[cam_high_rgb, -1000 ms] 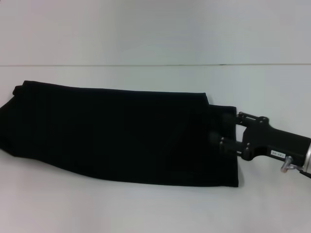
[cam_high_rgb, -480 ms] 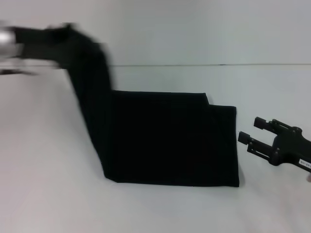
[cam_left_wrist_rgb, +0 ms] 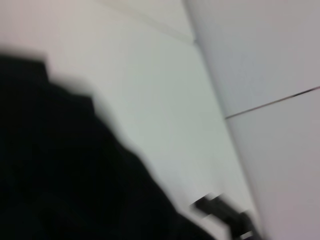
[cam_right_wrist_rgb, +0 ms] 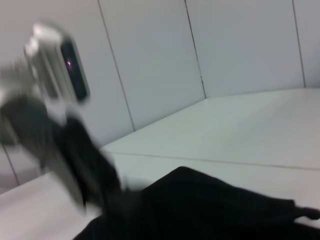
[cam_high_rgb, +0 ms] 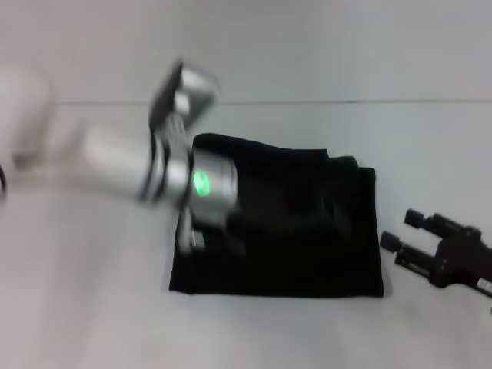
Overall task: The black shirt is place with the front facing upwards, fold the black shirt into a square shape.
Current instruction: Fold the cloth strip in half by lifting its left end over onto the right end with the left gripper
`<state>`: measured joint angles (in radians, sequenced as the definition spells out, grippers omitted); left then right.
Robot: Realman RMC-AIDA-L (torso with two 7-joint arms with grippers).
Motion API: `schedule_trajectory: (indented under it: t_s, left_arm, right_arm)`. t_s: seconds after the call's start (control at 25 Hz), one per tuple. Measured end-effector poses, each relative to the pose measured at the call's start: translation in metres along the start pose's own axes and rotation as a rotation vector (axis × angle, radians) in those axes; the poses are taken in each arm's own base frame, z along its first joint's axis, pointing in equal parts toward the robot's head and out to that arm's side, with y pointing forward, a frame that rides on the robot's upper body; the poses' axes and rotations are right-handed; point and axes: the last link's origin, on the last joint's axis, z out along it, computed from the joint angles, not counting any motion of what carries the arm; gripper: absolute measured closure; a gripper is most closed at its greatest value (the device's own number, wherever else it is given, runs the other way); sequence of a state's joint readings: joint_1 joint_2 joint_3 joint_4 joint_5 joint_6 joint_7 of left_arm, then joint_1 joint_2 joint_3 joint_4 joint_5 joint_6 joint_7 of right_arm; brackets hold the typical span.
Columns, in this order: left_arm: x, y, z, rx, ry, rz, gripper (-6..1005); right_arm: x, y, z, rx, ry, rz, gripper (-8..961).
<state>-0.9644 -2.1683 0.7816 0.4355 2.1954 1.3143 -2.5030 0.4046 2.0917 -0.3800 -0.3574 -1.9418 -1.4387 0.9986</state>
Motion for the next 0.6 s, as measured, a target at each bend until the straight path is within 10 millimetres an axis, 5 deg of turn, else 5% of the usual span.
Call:
schedule_trajectory:
  t_s: [0.2, 0.6]
  left_arm:
    - [-0.036, -0.028, 0.014, -0.019, 0.010, -0.094, 948]
    - [-0.031, -0.021, 0.013, -0.068, 0.039, -0.044, 919]
  right_arm:
    - [0.005, 0.003, 0.007, -0.005, 0.017, 0.017, 302]
    - [0.000, -0.009, 0.004, 0.069, -0.009, 0.032, 310]
